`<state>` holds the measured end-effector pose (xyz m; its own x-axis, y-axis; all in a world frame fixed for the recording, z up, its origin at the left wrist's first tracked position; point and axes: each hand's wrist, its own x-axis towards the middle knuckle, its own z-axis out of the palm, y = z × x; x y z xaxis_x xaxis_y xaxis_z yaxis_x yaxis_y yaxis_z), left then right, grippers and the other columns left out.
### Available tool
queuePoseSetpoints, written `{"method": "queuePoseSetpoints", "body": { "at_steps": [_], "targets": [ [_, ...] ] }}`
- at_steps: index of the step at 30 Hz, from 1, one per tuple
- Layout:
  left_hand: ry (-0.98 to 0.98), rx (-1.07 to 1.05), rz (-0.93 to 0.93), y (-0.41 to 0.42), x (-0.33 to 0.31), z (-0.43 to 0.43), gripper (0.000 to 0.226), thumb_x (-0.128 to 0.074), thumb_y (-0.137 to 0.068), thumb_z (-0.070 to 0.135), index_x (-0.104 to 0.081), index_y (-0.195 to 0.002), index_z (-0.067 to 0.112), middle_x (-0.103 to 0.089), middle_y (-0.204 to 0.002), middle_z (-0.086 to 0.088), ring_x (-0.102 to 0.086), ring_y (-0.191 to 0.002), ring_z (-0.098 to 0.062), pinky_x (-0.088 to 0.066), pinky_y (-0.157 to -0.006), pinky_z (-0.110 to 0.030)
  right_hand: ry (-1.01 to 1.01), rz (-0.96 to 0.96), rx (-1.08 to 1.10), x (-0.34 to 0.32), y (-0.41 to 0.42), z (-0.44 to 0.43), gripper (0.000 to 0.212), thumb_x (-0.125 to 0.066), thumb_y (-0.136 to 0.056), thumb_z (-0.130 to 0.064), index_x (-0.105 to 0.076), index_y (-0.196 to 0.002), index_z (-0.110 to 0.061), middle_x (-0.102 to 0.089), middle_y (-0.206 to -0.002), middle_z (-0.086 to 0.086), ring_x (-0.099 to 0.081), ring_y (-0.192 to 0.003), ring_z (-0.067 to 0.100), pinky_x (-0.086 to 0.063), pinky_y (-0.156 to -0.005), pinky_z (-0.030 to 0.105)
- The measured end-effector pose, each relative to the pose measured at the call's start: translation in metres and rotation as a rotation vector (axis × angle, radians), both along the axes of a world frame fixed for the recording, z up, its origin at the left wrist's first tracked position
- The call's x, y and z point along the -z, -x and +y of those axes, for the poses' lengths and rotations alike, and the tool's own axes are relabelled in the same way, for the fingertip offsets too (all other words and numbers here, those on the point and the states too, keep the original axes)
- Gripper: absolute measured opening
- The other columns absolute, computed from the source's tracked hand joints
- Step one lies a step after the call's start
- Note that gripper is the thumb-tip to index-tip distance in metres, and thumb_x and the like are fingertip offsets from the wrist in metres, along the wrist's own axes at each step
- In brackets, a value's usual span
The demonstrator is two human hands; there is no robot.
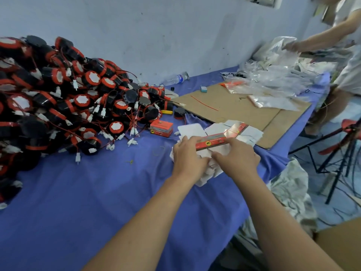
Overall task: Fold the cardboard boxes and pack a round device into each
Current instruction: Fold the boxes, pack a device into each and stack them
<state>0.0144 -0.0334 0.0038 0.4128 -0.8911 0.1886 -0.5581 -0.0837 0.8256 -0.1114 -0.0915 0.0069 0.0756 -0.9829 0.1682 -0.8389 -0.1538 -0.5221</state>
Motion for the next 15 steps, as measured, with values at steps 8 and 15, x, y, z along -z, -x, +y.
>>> {"method": "queuePoseSetpoints", "body": {
  "at_steps": [8,15],
  "targets": [
    [0.315,0.017,0.016,-0.015,-0.015,0.024,0.022,-0.058,-0.103,0.021,-0.066,-0.124,0.023,-0.069,-0.118,0.005,-0.062,-0.113,-0.015,-0.051,-0.096,-0.037,0.255,-0.373,-0.089,-0.020,-0.017,0.022,0.055,-0.070,-0.083,-0.052,-0.062,-0.132,-0.028,-0.055,-0.117,-0.011,-0.056,-0.109,0.011,-0.043,-0.087,0.022],
    [0.654,-0.465,0.133,-0.071,-0.026,0.108,0.031,-0.066,-0.094,0.054,-0.057,-0.119,0.038,-0.066,-0.113,0.017,-0.061,-0.110,-0.009,-0.048,-0.091,-0.019,0.130,-0.936,-0.481,-0.036,-0.083,0.092,0.075,-0.080,-0.071,-0.060,-0.059,-0.137,-0.030,-0.055,-0.124,-0.011,-0.056,-0.119,-0.003,-0.044,-0.102,0.015]
  ]
}}
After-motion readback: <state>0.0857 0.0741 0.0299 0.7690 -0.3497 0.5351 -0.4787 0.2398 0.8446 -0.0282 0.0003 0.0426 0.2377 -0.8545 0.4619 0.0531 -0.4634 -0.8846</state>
